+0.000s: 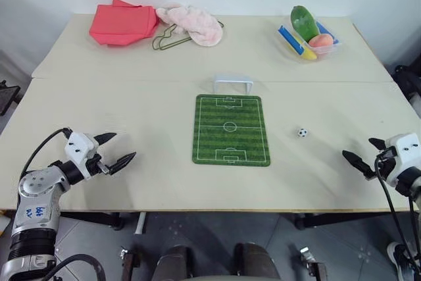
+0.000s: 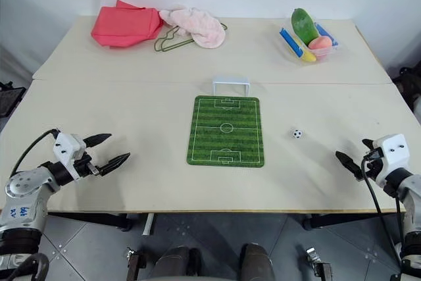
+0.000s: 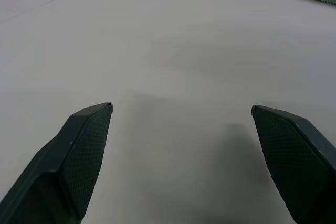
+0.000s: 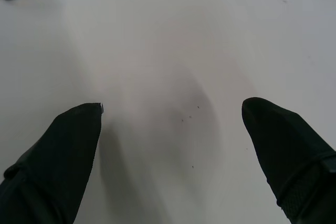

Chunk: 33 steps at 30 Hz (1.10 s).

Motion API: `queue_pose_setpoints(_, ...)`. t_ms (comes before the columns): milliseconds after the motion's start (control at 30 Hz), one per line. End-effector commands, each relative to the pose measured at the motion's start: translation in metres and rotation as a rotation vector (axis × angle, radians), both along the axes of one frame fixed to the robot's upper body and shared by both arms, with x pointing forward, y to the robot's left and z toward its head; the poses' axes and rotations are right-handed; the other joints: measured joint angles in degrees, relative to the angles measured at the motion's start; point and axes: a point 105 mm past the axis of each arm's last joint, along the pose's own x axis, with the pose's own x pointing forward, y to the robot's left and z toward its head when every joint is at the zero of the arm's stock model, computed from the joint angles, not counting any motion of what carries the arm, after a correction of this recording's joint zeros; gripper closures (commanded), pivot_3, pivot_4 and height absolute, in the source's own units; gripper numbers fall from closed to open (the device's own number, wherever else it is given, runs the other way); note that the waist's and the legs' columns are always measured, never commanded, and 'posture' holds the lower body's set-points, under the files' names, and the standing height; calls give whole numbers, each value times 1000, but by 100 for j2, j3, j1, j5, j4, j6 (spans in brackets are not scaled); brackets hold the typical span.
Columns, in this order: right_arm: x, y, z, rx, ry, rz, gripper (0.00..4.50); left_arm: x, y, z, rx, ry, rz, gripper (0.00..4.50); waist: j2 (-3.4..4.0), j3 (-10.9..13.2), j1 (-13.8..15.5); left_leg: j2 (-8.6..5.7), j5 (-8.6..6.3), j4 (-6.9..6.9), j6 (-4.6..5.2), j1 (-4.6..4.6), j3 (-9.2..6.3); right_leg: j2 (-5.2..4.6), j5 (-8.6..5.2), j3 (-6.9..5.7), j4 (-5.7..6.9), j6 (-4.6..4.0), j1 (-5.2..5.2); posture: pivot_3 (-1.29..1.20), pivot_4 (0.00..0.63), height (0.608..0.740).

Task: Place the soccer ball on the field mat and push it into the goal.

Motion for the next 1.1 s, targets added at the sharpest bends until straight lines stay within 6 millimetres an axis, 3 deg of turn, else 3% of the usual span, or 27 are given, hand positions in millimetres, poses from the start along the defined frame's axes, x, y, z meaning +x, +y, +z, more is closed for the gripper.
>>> queue_pose_setpoints(33,-2,-7,19,-27,-43,-11,27,-2,0,14,-34,-26,-13,0,0,0,-2,0,0,0,0,0,0,0,0,0,0,0,0,0,150,740)
queue_pose_setpoints(300,3,4,32,48,-30,-16,27,-1,-10,22,-62,-24,-16,0,0,0,1,4,0,4,0,0,-1,2,0,1,3,0,0,0,150,740)
queue_pose_setpoints(433,19,36,57,68,-56,67,27,5,-20,31,-62,-34,-40,0,0,0,0,3,0,8,0,-1,-1,1,0,2,5,0,0,0,150,740)
queue_pose_setpoints(533,27,58,64,34,-59,148,27,3,-34,34,-75,-29,-108,0,0,0,-1,3,0,9,0,-1,-1,4,0,2,6,0,-1,0,150,740)
queue_pose_setpoints(600,36,80,61,23,-26,245,27,1,-50,35,-71,-29,-185,0,0,0,1,4,0,8,0,0,-4,4,0,2,8,0,-2,0,150,740)
queue_pose_setpoints(667,43,90,57,17,6,286,27,-1,-60,35,-72,-25,-227,0,0,0,-1,-2,0,10,0,-2,-3,3,0,1,7,0,-2,0,150,740)
queue_pose_setpoints(867,63,104,38,-1,101,359,27,2,-70,36,-81,-31,-285,0,0,0,9,-8,-1,28,2,-17,-10,3,0,-9,8,0,-3,0,150,740)
queue_pose_setpoints(1100,72,106,18,-27,180,382,27,2,-75,33,-90,-29,-312,0,0,0,-10,-8,-2,33,3,-17,-9,7,0,-11,10,0,-4,0,150,740)
